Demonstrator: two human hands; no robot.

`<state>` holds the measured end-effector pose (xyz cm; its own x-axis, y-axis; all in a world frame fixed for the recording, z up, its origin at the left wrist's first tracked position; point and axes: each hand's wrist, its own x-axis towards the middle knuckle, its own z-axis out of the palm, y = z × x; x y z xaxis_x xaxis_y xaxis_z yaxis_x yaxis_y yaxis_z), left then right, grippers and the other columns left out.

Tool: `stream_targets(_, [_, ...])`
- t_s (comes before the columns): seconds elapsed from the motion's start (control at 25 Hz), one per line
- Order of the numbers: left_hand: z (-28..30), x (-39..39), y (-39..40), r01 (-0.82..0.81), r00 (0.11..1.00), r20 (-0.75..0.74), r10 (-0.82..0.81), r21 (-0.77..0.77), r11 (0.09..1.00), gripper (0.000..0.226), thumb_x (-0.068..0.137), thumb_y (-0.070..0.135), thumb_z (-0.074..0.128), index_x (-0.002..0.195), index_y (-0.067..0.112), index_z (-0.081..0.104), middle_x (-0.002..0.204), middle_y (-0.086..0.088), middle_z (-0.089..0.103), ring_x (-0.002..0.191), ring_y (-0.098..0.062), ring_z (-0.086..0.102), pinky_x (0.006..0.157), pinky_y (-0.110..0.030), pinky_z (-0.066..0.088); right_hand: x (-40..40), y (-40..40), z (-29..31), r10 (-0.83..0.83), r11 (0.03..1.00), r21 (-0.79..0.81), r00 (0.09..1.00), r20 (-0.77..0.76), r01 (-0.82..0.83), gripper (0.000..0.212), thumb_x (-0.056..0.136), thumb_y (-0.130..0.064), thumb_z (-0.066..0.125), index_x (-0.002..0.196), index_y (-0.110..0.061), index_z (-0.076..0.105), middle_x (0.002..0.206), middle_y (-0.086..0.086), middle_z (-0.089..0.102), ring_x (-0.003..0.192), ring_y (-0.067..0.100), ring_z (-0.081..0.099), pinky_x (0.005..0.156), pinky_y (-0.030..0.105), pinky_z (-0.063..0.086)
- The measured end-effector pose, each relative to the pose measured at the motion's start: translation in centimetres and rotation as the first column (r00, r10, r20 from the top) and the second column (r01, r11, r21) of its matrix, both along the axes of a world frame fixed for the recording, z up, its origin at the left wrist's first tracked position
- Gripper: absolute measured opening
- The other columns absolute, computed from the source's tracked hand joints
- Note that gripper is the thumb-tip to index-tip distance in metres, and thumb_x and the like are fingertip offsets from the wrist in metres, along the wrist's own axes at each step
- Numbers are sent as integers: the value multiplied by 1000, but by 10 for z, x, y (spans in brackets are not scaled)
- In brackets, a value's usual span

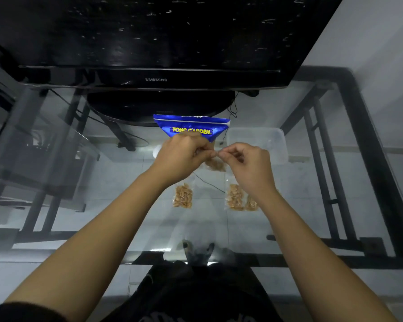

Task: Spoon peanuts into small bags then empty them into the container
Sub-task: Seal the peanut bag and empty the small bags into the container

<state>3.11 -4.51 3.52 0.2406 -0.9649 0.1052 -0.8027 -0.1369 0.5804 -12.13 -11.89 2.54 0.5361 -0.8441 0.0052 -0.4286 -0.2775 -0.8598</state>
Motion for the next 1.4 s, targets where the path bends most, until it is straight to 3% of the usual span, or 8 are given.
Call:
stream_targets(0.16, [-1,6,2,51,959,280,-36,-46,998,29,89,39,51,88,16,67,84,-2,64,85,-26,59,70,-32,32,0,-4,8,-27,996,-84,1000,-9,26,8,83,-19,67,85,-14,73,72,-5,67,63,-3,57,63,9,46])
stream_targets(0.36, [-7,8,10,51,955,295,-22,-91,995,36,86,44,44,81,15,64,79,0,63,75,-24,60,63,-31,36,-6,-5,7,-15,999,-49,1000,-26,13,8,83,-21,67,84,-15,72,71,-4,68,63,0,58,64,14,47])
stream_targets(0.48, [-20,0,24,-103,947,-310,83,-48,994,21,82,34,65,96,19,64,94,5,64,86,-6,60,72,-19,47,-10,-1,3,34,994,107,999,28,-36,7,86,-17,63,87,-15,70,75,-5,68,70,5,64,68,13,50])
stream_targets(0.6, [-44,-18,37,-122,628,-756,188,143,982,21,83,21,68,103,16,63,96,-1,67,88,-6,64,79,-23,51,-15,1,-6,49,946,312,990,136,-90,10,89,-14,58,94,-14,68,83,-4,70,78,5,68,76,16,52])
stream_targets(0.76, [-72,-41,45,-330,678,-592,435,284,900,10,86,21,65,80,13,66,66,-3,64,61,-13,60,61,-28,50,-28,-8,-47,174,973,185,961,-216,-135,30,95,-20,48,124,-18,57,113,-3,62,103,12,60,88,22,45])
stream_targets(0.92, [-100,-50,44,-381,811,-275,516,420,824,26,88,23,60,81,-2,66,74,-19,67,72,-30,61,63,-30,43,-43,-14,-97,238,958,48,693,-681,-282,43,93,-7,45,136,-11,43,136,12,45,121,30,42,99,35,39])
stream_targets(1.2, [-109,-57,42,-484,869,48,492,280,829,31,88,24,61,105,-1,55,97,-20,63,87,-34,59,67,-33,40,-38,-16,-106,90,932,-193,711,-697,-308,17,86,-10,58,103,-14,60,111,5,60,107,27,46,83,33,36])
stream_targets(1.4, [-91,-56,37,-238,759,-550,347,261,936,32,87,16,60,119,13,57,112,-7,63,91,-7,61,65,-10,52,-48,-8,-81,257,962,12,892,-372,-272,6,90,-10,55,92,-15,55,92,1,65,88,19,59,75,29,47])
